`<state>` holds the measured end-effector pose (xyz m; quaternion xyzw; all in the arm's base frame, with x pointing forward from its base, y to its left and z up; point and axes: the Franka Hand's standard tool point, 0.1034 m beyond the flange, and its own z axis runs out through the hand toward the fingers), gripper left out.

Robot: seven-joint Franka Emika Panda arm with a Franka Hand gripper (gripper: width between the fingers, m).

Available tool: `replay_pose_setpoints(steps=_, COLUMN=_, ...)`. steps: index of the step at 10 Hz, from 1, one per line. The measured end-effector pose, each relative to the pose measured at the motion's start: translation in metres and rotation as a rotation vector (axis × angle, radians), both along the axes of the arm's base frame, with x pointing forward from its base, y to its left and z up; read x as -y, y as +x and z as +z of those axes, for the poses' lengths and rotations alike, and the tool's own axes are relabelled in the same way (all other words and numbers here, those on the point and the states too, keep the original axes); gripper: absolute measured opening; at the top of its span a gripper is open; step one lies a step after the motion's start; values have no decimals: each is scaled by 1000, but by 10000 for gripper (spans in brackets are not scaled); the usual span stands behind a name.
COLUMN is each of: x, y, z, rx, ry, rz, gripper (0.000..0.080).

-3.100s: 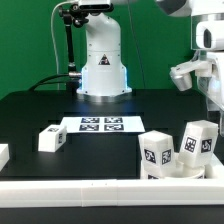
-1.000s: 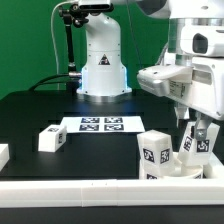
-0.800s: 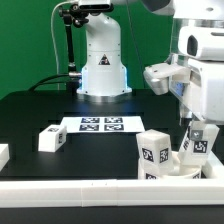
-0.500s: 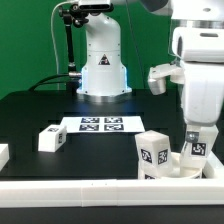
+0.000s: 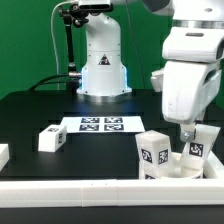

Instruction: Assemble stool

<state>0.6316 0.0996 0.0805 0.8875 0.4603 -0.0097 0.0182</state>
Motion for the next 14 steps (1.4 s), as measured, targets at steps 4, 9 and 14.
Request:
replay_pose_setpoints(steps=4, x=-4, y=-3, z=-1, rx=-12, ry=33, rz=-428, gripper=337)
replay_pose_setpoints(steps=9, x=-9, y=-4, z=-1, rx=-15, ry=48, rz=-728, gripper=338)
replay_pose_setpoints(steps=14, x=-14, y=-6, z=-2, rx=-22, ry=71, rz=-1119, gripper=338)
